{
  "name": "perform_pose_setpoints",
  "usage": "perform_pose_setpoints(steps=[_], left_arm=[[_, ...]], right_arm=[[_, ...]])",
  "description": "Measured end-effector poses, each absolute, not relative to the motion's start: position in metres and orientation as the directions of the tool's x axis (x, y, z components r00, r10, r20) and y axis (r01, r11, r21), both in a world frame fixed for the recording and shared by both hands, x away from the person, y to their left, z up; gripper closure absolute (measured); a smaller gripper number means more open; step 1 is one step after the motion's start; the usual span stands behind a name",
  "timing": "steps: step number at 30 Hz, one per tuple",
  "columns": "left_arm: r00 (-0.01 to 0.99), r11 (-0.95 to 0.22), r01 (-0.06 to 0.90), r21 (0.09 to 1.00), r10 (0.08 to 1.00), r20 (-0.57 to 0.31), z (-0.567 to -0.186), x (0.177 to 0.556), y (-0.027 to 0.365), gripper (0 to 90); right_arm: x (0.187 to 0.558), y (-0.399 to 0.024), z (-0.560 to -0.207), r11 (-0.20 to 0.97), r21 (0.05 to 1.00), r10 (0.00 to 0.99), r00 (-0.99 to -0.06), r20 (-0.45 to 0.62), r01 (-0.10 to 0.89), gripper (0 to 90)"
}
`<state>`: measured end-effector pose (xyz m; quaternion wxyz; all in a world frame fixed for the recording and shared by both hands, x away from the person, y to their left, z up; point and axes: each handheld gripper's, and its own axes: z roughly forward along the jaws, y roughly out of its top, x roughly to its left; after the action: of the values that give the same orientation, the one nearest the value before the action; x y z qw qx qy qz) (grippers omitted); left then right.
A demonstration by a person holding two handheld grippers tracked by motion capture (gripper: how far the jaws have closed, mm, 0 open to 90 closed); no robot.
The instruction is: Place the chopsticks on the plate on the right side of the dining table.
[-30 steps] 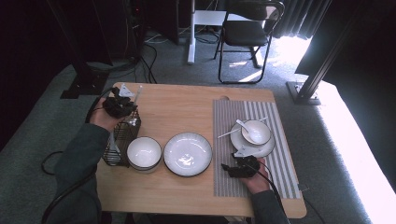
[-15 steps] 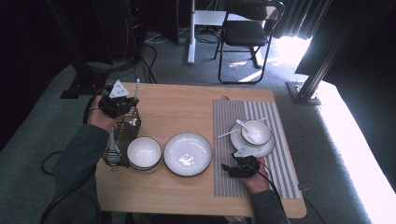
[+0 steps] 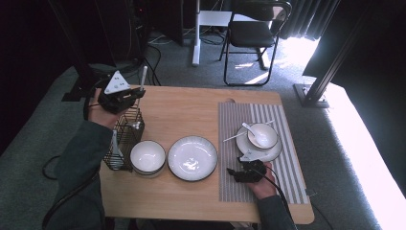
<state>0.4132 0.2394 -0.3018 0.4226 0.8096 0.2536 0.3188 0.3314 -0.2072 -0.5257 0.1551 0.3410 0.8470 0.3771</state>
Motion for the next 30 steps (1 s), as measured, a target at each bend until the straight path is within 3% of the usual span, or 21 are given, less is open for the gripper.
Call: perform_pose_setpoints(steps=[30], left_arm=[[0.748, -0.505, 0.199, 0.840, 0.631, 0.203, -0.324, 0.402, 0.201, 85.0]], right_arm=[[0.331, -0.207, -0.526, 0.483, 0.745, 0.695, -0.719, -0.006, 0.460, 32.8]])
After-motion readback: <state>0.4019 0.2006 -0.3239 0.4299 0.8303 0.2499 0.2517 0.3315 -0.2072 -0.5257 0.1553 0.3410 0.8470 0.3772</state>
